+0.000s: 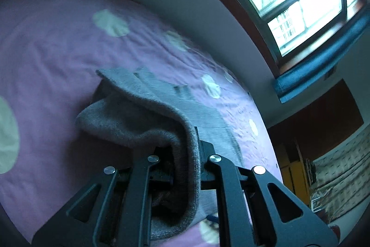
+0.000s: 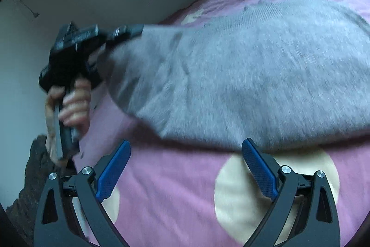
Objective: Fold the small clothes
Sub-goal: 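Grasp the sweater side with the left gripper and fold it over, then open the left gripper and withdraw from the folded bundle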
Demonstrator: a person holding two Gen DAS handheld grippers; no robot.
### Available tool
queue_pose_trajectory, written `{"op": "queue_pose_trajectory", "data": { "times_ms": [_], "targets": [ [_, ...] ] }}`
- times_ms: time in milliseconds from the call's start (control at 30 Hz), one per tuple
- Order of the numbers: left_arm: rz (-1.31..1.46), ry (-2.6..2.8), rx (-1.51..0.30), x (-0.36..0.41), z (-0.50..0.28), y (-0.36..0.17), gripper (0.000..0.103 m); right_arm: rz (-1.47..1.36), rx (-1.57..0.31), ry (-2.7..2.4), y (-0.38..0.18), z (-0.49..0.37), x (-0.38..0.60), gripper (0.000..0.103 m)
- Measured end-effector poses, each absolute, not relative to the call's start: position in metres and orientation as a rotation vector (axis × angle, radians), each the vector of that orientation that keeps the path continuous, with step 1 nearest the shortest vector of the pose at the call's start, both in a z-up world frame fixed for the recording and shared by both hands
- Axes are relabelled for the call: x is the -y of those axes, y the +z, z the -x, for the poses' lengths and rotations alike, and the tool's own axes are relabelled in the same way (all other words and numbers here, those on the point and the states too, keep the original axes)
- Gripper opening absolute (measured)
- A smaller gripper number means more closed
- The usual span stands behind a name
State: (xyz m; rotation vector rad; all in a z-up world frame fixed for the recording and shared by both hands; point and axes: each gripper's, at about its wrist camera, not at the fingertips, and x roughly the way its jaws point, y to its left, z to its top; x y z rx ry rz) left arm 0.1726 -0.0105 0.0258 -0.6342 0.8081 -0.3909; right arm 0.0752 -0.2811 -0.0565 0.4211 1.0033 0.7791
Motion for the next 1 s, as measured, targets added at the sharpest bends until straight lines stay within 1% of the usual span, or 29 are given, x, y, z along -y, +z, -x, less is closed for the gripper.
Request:
{"op": "queue_pose_trajectory", "data": {
  "times_ms": [100, 200, 367, 500, 600, 667, 733, 767, 800, 867, 1000],
  "targets": [
    [0.580, -0.407, -0.829, 0.050, -0.184, 0.035, 0.010, -0.456, -1.010, 0.777, -0.057, -0.063, 0.311, 0.096],
    [0.520, -0.417, -0.855, 0.087, -0.189, 0.033, 0.010, -0.489, -1.002, 0.756, -0.056, -0.055, 0.340, 0.096],
    [0.437, -0.425, -0.907, 0.155, -0.206, 0.015, 0.010, -0.532, -0.989, 0.710, -0.063, -0.045, 0.378, 0.096],
    [0.361, -0.404, -0.938, 0.189, -0.212, -0.003, 0.010, -0.524, -0.953, 0.694, -0.065, -0.036, 0.392, 0.096],
    [0.298, -0.388, -0.962, 0.207, -0.212, -0.015, 0.014, -0.516, -0.932, 0.685, -0.066, -0.031, 0.391, 0.096],
    [0.272, -0.379, -0.964, 0.214, -0.209, -0.019, 0.020, -0.504, -0.926, 0.686, -0.065, -0.028, 0.390, 0.096],
    [0.264, -0.402, -0.962, 0.220, -0.207, -0.021, 0.041, -0.499, -0.924, 0.691, -0.065, -0.026, 0.389, 0.096],
    [0.266, -0.412, -0.955, 0.221, -0.205, -0.020, 0.046, -0.500, -0.924, 0.691, -0.065, -0.028, 0.389, 0.096],
    [0.268, -0.421, -0.941, 0.224, -0.202, -0.017, 0.055, -0.501, -0.922, 0.692, -0.065, -0.027, 0.389, 0.096],
    [0.266, -0.445, -0.921, 0.228, -0.197, -0.010, 0.063, -0.499, -0.921, 0.692, -0.065, -0.028, 0.383, 0.096],
    [0.257, -0.536, -0.880, 0.237, -0.187, 0.007, 0.070, -0.488, -0.924, 0.686, -0.064, -0.035, 0.383, 0.096]
  ]
}}
